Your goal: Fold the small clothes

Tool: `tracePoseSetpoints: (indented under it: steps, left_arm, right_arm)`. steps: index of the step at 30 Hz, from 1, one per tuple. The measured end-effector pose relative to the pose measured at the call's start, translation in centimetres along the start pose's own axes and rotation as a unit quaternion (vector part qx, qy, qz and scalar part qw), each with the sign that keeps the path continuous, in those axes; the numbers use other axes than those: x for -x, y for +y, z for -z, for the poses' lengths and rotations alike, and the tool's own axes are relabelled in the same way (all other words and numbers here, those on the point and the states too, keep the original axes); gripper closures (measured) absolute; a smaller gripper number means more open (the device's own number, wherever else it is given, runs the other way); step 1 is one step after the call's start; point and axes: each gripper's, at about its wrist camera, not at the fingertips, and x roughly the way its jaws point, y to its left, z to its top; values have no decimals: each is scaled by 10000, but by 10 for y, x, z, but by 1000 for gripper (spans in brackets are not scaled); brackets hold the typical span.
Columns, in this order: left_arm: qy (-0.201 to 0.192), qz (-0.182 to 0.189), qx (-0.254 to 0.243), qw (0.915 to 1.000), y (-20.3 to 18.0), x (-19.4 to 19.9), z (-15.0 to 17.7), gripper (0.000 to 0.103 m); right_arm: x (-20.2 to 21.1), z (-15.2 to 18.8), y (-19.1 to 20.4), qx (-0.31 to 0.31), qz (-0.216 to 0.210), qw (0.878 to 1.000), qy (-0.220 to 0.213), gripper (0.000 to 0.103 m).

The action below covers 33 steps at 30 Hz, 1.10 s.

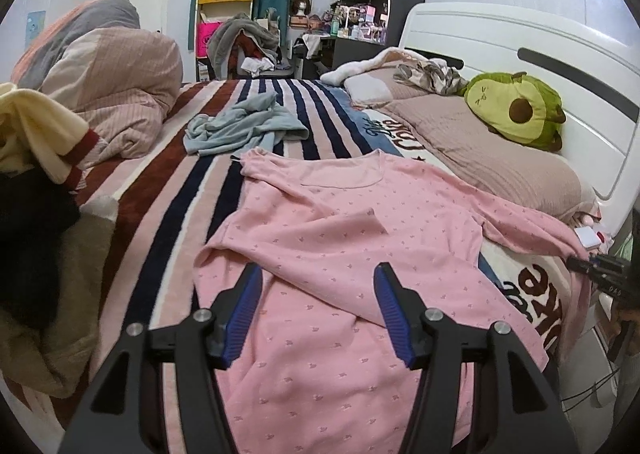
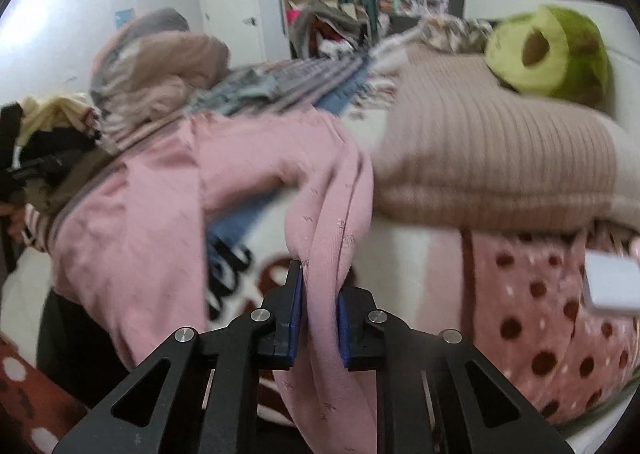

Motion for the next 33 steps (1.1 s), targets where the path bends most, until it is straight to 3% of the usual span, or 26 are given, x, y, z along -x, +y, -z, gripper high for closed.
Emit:
tracePoseSetpoints:
  steps: [7, 13, 18, 24, 25, 27, 31, 33]
  left_arm:
    - [-224, 19, 199, 9995, 26, 23, 9, 49]
    - [-437, 42, 214, 9988, 51, 47, 23, 45]
    - [-418, 38, 190, 9989, 71, 59, 41, 44]
    - [-246, 68, 292, 9992, 92, 58, 63, 42]
    - [-222, 77, 294, 9993, 93, 56, 65, 42]
    - [-157, 108, 308, 9993, 96, 53, 69, 41]
    - [-131, 158, 319, 9993, 94, 48, 70, 41]
    - [-157, 209, 311, 9992, 90, 47, 68, 41]
  right_arm:
    - [1, -50, 56, 623, -471, 9963, -368, 94]
    - [-20, -88, 124, 1224, -1146, 9853, -343, 94]
    - [-68, -99, 182, 1551, -1680, 9733, 211, 93]
    - [-141, -78, 224, 1263, -2061, 9615, 1310, 89]
    - [-145, -74, 227, 1247, -2083, 9603, 1375, 84]
    - [-144, -70, 232, 1261, -2128, 9588, 1400, 63]
    - [-117, -79, 219, 1262, -2010, 9649, 1127, 56]
    - [-100, -83, 200, 1165, -1857, 9709, 969, 45]
